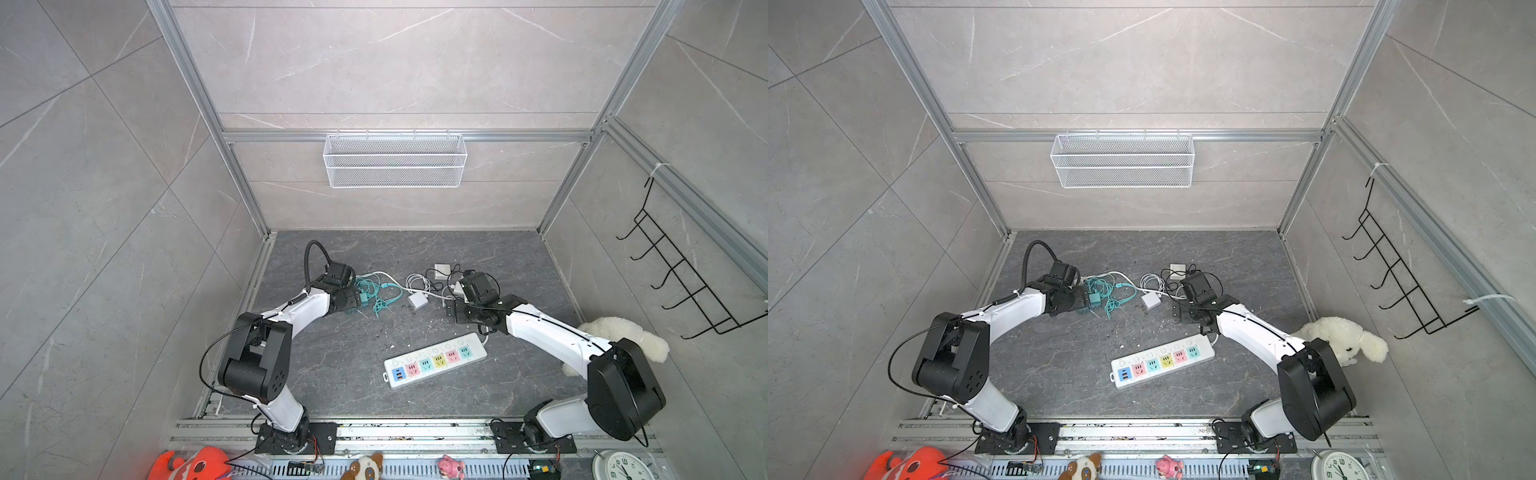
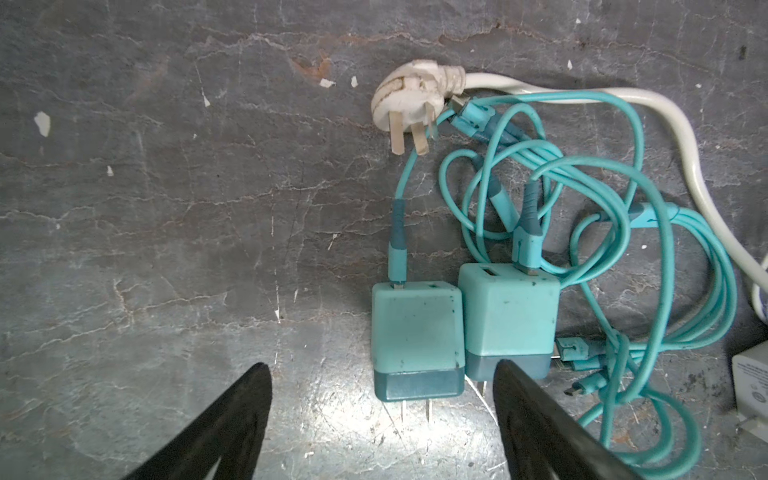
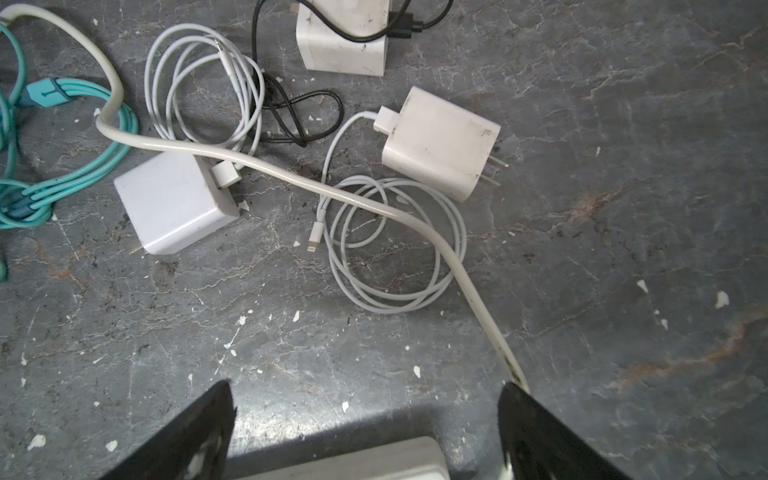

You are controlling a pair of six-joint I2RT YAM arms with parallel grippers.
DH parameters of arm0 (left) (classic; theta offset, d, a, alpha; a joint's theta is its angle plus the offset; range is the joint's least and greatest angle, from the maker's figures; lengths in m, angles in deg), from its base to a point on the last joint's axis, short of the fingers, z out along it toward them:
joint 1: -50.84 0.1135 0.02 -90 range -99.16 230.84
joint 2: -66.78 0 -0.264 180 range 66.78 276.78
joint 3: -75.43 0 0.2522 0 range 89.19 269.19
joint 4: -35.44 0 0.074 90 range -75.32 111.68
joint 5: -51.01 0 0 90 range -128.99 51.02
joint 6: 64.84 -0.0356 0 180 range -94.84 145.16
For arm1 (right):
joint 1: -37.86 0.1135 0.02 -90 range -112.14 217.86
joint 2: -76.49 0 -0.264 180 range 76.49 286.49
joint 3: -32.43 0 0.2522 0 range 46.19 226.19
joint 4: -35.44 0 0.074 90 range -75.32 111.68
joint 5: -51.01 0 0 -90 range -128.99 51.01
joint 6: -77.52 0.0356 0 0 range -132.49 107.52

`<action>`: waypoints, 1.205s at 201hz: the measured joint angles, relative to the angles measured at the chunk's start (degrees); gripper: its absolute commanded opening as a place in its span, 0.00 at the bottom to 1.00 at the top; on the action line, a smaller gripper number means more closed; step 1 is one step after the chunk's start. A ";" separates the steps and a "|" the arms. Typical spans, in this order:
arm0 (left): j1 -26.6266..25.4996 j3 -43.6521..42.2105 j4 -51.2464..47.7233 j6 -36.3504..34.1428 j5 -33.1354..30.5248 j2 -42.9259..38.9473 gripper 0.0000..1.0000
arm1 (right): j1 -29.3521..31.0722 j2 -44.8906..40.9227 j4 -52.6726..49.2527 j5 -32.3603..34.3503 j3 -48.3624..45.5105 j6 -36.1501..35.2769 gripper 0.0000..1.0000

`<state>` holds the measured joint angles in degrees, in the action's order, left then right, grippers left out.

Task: Insert the plug
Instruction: 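Move the left gripper over the teal chargers while the right hovers above white chargers, then lower the left gripper and close it on a teal charger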

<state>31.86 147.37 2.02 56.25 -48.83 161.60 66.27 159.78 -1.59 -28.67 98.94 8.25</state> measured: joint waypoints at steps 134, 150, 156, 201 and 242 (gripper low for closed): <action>0.66 0.00 1.62 0.92 0.59 3.13 0.74 | 0.00 -0.02 0.00 0.63 0.00 -0.90 0.99; 0.76 0.00 1.84 0.98 0.59 3.17 0.70 | 0.00 -0.02 0.00 0.66 -0.02 -0.92 0.99; 0.79 0.00 1.90 0.98 0.59 3.26 0.70 | 0.00 -0.02 0.00 0.63 -0.02 -1.03 0.99; 0.98 0.00 3.23 1.11 1.05 4.00 0.70 | 0.00 -0.02 0.00 0.63 -0.02 -1.05 0.99; 1.03 0.00 3.39 1.27 1.70 4.17 0.70 | 0.00 -0.02 0.00 0.63 -0.02 -1.05 0.99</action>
<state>32.89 147.37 5.41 57.51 -47.13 165.78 66.27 159.76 -1.59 -28.03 98.92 7.20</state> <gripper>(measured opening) 0.700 0.992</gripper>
